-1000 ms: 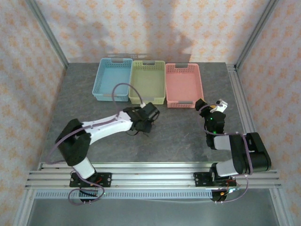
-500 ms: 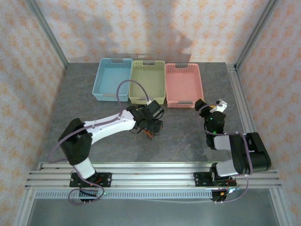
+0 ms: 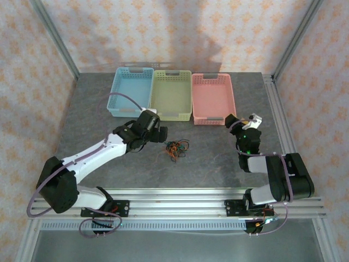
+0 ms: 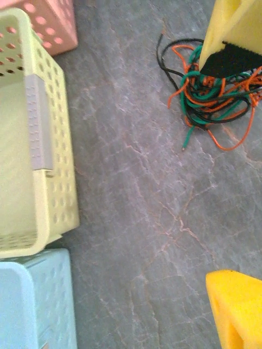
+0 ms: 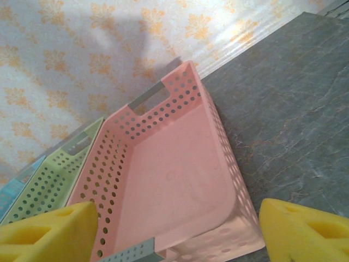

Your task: Untangle the cables

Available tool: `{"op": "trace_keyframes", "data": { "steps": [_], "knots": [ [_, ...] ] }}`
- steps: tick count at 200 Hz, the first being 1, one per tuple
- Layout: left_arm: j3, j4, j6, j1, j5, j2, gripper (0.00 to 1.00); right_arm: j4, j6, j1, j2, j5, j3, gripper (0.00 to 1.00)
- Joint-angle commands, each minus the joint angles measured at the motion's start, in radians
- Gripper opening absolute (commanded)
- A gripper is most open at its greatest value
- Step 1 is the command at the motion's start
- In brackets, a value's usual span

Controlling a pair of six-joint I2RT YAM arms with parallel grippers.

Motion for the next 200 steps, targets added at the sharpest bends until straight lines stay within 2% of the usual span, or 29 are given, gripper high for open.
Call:
{"op": "trace_keyframes", "data": {
  "steps": [1, 13, 34, 76, 105, 143, 165, 182, 200],
  "knots": [
    [-0.057, 0.137, -0.002, 0.035, -0.018, -0.039, 0.93, -0.012, -0.031, 0.018, -0.006, -0.06, 0.031, 0.76],
    [-0.111, 0.205, -0.011, 0.062, -0.02, -0.052, 0.92, -0.015, -0.05, 0.031, -0.01, -0.077, 0.036, 0.75],
    [-0.162, 0.265, -0.03, 0.122, 0.071, -0.087, 0.92, -0.02, -0.081, 0.053, -0.016, -0.118, 0.045, 0.73],
    [-0.22, 0.362, 0.003, 0.125, 0.107, -0.14, 0.91, -0.054, -0.145, 0.128, -0.029, -0.195, 0.083, 0.7],
    [-0.282, 0.463, 0.01, 0.125, 0.139, -0.184, 0.91, -0.221, -0.217, 0.211, -0.051, -0.208, 0.162, 0.69],
    [-0.339, 0.519, 0.012, 0.126, 0.103, -0.274, 0.92, -0.501, -0.355, 0.291, -0.084, -0.237, 0.301, 0.69],
    [-0.35, 0.538, 0.0, 0.125, 0.111, -0.296, 1.0, -0.533, -0.385, 0.307, -0.049, -0.3, 0.339, 0.7],
    [-0.342, 0.54, -0.007, 0.127, 0.121, -0.291, 1.0, -0.501, -0.421, 0.318, 0.014, -0.333, 0.333, 0.69],
    [-0.292, 0.438, -0.095, 0.139, 0.019, -0.266, 1.0, -0.432, -0.423, 0.32, 0.078, -0.363, 0.326, 0.67]
  ]
}}
